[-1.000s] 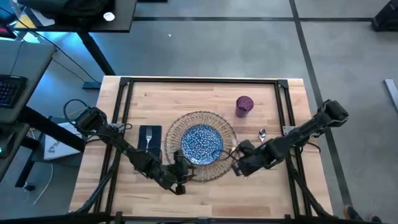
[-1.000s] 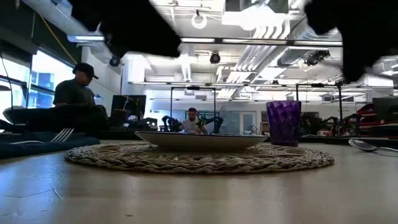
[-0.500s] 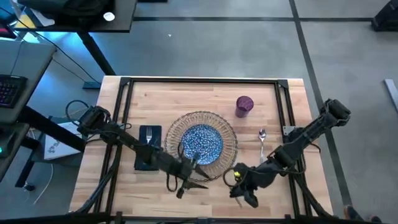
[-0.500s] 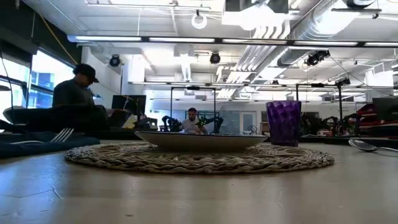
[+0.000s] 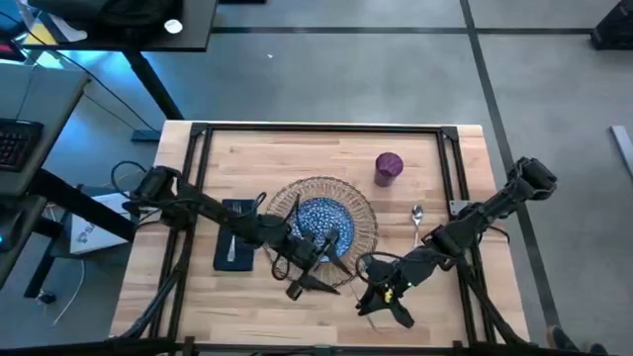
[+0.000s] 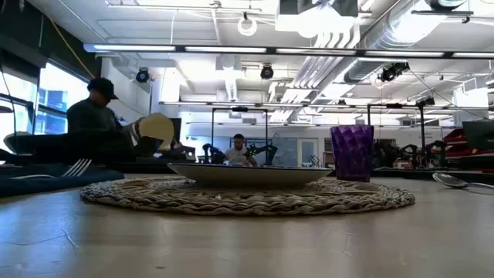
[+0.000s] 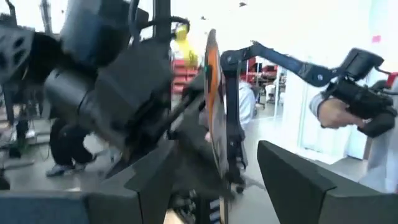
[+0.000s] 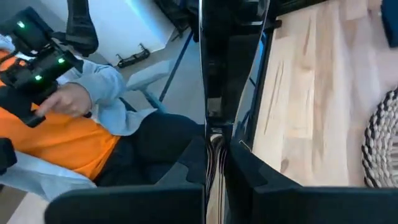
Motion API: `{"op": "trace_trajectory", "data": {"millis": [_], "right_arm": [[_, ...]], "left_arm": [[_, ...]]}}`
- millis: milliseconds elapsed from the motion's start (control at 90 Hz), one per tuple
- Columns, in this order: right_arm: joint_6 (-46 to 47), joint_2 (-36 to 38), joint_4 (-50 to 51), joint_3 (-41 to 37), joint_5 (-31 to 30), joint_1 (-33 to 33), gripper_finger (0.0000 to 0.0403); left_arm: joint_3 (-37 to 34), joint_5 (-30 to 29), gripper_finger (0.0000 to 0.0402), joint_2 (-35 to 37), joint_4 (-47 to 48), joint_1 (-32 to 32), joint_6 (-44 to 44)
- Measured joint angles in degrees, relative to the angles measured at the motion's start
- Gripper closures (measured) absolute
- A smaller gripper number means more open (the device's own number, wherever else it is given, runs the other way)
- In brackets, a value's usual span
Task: Set table place
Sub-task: Move the silver knife to the left of the silver spoon on the table
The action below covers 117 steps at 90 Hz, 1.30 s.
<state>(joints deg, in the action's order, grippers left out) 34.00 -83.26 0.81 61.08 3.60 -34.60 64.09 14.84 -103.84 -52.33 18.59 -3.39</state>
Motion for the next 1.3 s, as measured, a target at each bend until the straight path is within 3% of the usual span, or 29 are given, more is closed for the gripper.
{"op": "trace_trajectory", "data": {"millis": [333,578,778,1033,1300], "right_arm": [[-1.7,0.0,-0.3,0.0,1.2,0.2,0.0403],[-3.6,0.0,-1.5,0.0,1.3,1.0,0.0403],[-4.4,0.0,-2.1,0.0,1.4,1.0,0.0403],[-5.1,0.0,-2.1,0.0,1.6,1.2,0.0403],[-5.2,0.0,-2.2,0.0,1.7,1.2,0.0403]], "left_arm": [[4.3,0.1,0.0193,-2.5,-0.3,0.3,-1.3],[6.9,4.1,0.0216,-4.5,0.1,0.6,-3.0],[7.0,3.7,0.0270,-4.5,0.0,1.0,-0.7],[7.0,2.7,0.0386,-4.5,-0.1,1.0,0.2],[7.0,0.0,0.0400,-4.4,0.5,1.0,-2.2]]}}
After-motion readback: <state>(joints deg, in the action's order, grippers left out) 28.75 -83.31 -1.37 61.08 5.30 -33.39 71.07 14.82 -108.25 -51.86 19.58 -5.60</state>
